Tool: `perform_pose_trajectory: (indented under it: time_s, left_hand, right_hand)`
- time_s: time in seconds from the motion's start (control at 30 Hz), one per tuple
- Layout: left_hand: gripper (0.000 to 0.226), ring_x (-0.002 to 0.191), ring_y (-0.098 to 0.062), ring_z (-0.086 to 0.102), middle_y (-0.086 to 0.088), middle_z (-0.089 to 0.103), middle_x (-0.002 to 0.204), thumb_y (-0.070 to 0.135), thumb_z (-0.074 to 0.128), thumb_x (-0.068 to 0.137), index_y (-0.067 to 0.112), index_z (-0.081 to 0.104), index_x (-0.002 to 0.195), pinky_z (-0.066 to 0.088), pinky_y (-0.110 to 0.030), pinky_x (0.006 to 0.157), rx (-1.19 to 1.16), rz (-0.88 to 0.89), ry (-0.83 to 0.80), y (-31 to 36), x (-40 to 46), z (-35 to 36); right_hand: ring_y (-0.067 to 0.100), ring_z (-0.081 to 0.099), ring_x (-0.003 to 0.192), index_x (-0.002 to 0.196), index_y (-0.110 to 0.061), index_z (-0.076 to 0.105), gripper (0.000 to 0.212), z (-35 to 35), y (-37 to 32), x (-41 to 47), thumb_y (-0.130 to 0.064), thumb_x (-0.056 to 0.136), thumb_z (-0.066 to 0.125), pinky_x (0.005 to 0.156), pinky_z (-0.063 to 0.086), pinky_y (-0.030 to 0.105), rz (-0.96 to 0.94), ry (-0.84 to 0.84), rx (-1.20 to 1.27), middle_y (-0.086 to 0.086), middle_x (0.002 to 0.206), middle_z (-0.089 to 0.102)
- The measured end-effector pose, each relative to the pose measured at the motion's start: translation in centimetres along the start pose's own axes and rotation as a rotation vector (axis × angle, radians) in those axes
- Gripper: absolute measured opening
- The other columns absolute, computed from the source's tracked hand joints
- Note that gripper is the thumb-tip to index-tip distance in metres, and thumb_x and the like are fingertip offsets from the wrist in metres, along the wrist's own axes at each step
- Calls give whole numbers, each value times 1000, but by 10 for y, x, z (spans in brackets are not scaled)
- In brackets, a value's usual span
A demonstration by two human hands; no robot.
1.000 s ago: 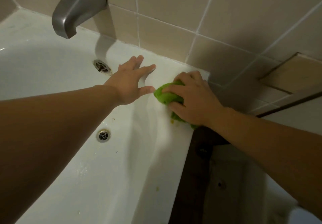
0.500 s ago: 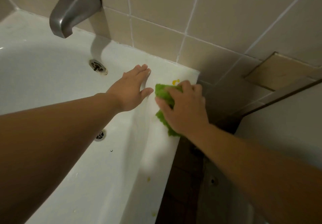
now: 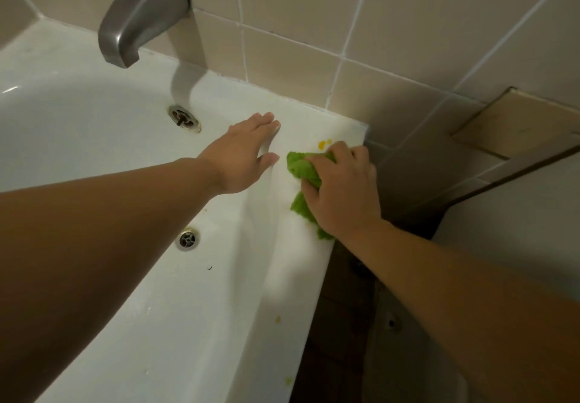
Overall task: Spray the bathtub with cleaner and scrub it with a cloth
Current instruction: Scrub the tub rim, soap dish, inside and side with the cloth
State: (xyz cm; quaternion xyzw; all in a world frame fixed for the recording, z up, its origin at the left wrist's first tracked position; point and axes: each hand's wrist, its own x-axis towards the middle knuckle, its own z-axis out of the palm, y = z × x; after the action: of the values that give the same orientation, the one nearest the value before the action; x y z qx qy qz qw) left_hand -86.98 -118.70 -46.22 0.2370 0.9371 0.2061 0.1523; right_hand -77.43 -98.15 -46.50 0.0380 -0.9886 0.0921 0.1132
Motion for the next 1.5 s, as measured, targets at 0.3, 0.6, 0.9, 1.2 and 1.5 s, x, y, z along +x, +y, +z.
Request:
perform_pose_trajectory:
  time_s: [0.3, 0.6, 0.9, 1.2, 1.5]
  left_hand:
    - [64, 158, -15, 1, 4, 10, 172, 38, 46, 108, 22, 20, 163, 11, -47, 128, -8, 10, 19, -2, 1, 4]
    - [64, 158, -11, 1, 9, 10, 171, 45, 44, 106, 26, 21, 163, 12, -46, 128, -7, 30, 34, -5, 7, 4]
    - [66, 158, -11, 1, 9, 10, 171, 48, 44, 106, 27, 21, 163, 13, -46, 128, 0, 39, 14, -5, 10, 0]
    - [71, 158, -10, -1, 10, 9, 171, 56, 49, 101, 32, 23, 162, 14, -49, 128, -21, 24, 24, -2, 12, 3]
    - [76, 158, -11, -1, 11, 10, 171, 61, 55, 97, 34, 25, 162, 11, -44, 128, -73, -7, 43, 1, 15, 7]
  right_hand:
    - [29, 45, 104, 115, -23, 66, 30, -5, 21, 5, -45, 96, 58, 83, 48, 43, 119, -41, -7, 4, 114, 51]
    - [30, 47, 107, 117, -23, 68, 29, -4, 20, 32, -42, 97, 59, 84, 46, 45, 33, -74, -20, 4, 114, 53]
    - [27, 47, 106, 113, -23, 67, 28, -2, 12, 36, -44, 97, 57, 86, 47, 42, 59, -65, -26, 1, 112, 53]
    - [27, 44, 109, 113, -24, 65, 51, -3, 9, 38, -62, 100, 33, 91, 44, 46, 180, -56, 20, 3, 116, 53]
    - [24, 42, 111, 109, -25, 68, 34, 4, 10, 47, -50, 100, 46, 92, 39, 44, 307, -13, 80, 0, 116, 53]
